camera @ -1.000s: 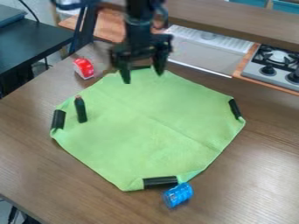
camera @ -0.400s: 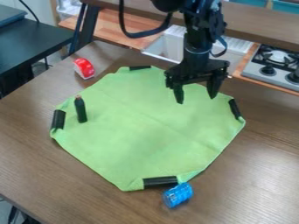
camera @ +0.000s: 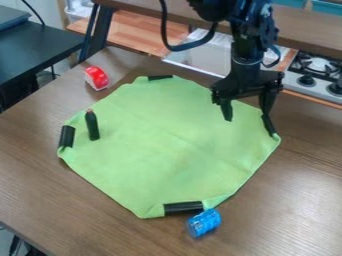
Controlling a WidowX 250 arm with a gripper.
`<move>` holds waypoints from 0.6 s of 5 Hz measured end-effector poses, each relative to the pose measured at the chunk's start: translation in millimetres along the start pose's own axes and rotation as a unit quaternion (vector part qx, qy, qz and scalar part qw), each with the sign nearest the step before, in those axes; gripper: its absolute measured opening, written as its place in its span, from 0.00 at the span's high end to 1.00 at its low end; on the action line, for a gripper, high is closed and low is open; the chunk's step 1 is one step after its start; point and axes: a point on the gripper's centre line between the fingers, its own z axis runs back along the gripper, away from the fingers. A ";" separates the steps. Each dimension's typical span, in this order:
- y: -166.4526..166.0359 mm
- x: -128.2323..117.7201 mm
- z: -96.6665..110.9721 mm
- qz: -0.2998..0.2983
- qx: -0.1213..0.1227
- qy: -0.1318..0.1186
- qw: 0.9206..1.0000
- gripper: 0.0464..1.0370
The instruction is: Fold cloth from the top right to the bottom left
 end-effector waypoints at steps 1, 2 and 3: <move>-9.8 4.0 -11.1 0.005 0.000 0.002 1.000 0.04; -17.9 2.0 -20.7 0.003 0.003 0.000 1.000 0.04; -23.7 -0.9 -31.4 -0.001 0.010 0.001 1.000 0.04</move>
